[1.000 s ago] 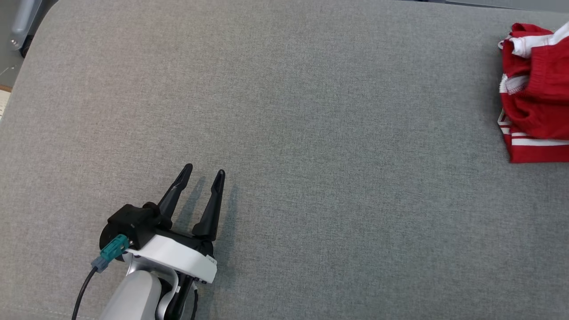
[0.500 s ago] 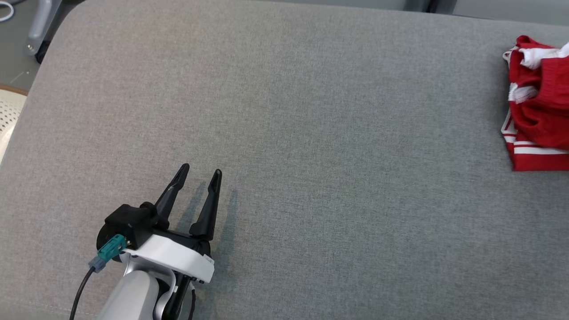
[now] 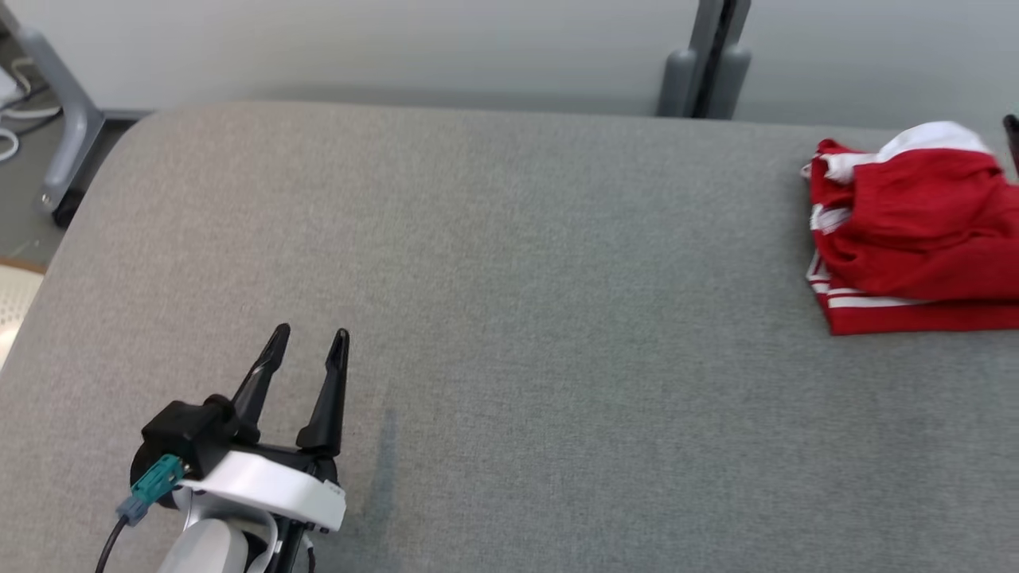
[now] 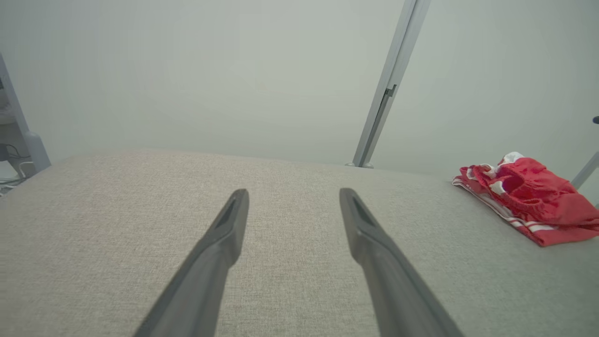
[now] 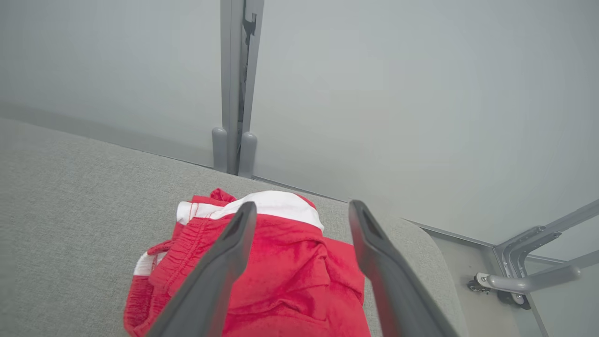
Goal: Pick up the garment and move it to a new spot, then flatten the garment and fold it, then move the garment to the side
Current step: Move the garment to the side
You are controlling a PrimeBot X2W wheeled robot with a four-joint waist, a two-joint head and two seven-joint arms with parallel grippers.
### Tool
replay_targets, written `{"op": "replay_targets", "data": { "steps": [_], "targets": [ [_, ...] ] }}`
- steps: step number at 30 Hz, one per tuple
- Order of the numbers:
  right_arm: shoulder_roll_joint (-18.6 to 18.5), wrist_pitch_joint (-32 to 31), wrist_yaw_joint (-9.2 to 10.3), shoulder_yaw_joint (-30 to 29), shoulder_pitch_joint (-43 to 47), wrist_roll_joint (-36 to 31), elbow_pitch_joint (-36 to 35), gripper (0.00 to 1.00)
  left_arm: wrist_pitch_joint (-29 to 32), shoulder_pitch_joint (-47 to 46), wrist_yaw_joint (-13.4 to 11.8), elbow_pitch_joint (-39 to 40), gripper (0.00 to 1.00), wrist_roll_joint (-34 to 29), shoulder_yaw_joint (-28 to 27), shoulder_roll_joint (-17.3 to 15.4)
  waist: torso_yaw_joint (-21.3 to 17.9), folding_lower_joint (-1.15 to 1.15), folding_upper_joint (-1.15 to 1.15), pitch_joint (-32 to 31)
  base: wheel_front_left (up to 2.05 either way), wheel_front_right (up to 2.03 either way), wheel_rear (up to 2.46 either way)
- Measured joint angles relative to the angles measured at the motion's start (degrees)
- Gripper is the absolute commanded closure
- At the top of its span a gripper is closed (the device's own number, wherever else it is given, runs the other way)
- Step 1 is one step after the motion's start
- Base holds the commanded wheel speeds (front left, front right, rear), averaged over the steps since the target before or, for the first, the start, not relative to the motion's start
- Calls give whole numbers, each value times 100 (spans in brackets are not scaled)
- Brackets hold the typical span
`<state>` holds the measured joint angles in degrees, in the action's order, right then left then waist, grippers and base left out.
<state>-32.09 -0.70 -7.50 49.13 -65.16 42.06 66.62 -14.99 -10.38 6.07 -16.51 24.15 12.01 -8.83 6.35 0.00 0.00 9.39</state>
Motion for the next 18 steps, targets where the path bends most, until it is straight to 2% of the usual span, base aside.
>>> {"op": "replay_targets", "data": {
  "steps": [9,14,18],
  "targets": [
    [189,940,1,-315,616,153,-465,0,1,406,-167,325,0,3,-156,-153,-256,0,0,-619,0,0,0],
    [442,1430,0,-703,1344,230,-893,0,19,654,-286,553,0,22,-242,-258,-405,0,0,-907,0,0,0],
    [544,1545,1,-1218,1863,86,-1278,0,35,800,-364,706,0,63,-288,-297,-495,0,0,-1046,0,0,0]
  ]
}}
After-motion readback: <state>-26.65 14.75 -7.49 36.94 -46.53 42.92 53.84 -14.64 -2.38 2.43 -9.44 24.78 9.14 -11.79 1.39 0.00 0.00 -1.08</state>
